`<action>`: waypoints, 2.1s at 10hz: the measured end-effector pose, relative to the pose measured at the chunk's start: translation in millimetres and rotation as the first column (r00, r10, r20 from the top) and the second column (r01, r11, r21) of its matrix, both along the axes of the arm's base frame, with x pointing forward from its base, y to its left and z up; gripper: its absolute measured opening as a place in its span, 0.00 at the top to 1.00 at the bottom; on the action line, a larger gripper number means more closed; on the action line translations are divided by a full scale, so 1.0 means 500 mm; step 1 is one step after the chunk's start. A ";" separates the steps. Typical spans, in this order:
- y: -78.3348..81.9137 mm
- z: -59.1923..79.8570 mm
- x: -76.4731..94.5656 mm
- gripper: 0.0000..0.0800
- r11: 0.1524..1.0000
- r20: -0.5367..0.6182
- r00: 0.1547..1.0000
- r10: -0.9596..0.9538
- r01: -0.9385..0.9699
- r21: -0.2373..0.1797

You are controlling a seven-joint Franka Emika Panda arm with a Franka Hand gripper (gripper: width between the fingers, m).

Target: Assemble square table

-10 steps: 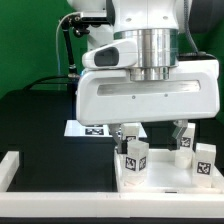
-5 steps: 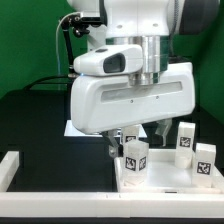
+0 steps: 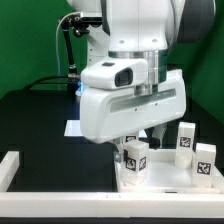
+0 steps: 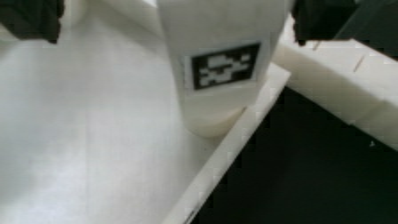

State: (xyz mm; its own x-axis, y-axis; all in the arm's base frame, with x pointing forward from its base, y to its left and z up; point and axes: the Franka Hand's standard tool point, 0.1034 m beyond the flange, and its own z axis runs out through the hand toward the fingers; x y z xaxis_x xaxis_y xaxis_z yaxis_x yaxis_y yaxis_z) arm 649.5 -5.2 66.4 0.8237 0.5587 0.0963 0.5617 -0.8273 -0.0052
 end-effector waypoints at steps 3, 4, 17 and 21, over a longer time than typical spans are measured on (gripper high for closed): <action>0.000 -0.001 -0.001 0.36 0.998 -0.007 0.998 -0.064 0.064 0.006; -0.001 -0.001 -0.001 0.53 0.989 -0.012 0.989 -0.149 0.149 0.012; -0.006 -0.005 0.032 0.64 -0.159 -0.192 -0.137 -0.972 0.981 0.107; -0.001 -0.008 0.032 0.64 -0.478 -0.230 -0.452 -0.862 0.876 0.069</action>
Offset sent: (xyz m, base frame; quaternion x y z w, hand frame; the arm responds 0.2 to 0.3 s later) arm 0.0000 0.0000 0.0000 0.0000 0.0000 0.1296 0.9916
